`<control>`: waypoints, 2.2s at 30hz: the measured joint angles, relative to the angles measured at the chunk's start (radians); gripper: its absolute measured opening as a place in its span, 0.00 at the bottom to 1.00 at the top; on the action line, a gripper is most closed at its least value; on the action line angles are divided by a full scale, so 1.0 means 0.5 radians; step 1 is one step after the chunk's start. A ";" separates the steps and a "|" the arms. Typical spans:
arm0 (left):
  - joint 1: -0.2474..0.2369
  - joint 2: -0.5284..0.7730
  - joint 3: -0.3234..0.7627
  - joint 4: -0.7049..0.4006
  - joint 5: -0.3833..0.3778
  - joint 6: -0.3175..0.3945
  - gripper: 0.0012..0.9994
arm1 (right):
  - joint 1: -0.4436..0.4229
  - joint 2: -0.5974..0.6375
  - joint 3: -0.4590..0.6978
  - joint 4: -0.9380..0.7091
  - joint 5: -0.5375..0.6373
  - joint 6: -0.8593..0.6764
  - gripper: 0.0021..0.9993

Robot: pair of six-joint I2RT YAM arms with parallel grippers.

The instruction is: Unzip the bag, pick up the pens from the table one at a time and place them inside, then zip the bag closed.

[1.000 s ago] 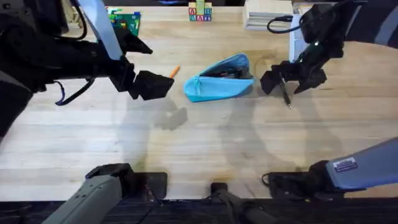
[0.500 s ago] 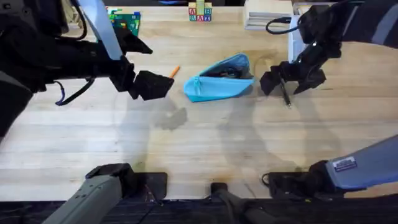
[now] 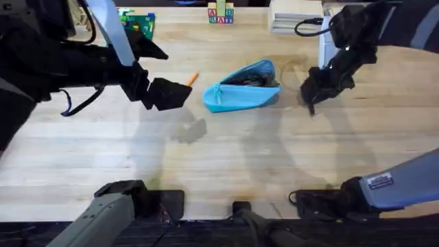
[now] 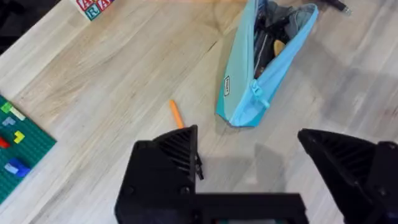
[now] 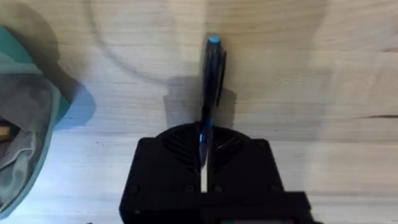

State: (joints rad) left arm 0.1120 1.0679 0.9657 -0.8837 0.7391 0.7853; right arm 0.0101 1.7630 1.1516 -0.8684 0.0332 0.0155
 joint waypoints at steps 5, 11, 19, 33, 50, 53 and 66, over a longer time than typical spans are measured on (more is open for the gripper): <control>0.000 -0.001 0.000 0.000 0.000 0.000 1.00 | 0.001 -0.001 0.003 0.000 -0.009 0.007 0.04; 0.000 0.000 0.000 0.000 0.000 0.000 1.00 | 0.001 -0.001 0.004 -0.005 -0.009 0.007 0.03; 0.000 0.000 0.000 0.000 0.000 0.000 1.00 | 0.001 0.020 0.041 -0.058 -0.009 -0.039 0.03; 0.000 0.000 0.000 0.000 0.000 0.000 1.00 | 0.000 0.014 0.876 -0.598 -0.007 -0.189 0.03; 0.000 0.000 0.000 0.000 0.000 0.000 1.00 | 0.224 -0.708 0.927 -0.586 -0.060 -0.595 0.03; 0.000 0.000 0.000 0.000 0.000 0.000 1.00 | 0.269 -0.703 0.928 -0.590 -0.195 -0.829 0.03; 0.000 0.000 0.000 0.000 0.000 0.000 1.00 | 0.305 -0.537 0.928 -0.584 -0.726 -1.743 0.03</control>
State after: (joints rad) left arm 0.1120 1.0678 0.9657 -0.8837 0.7391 0.7853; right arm 0.1627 1.4944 1.6154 -1.1606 -0.3298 -0.8559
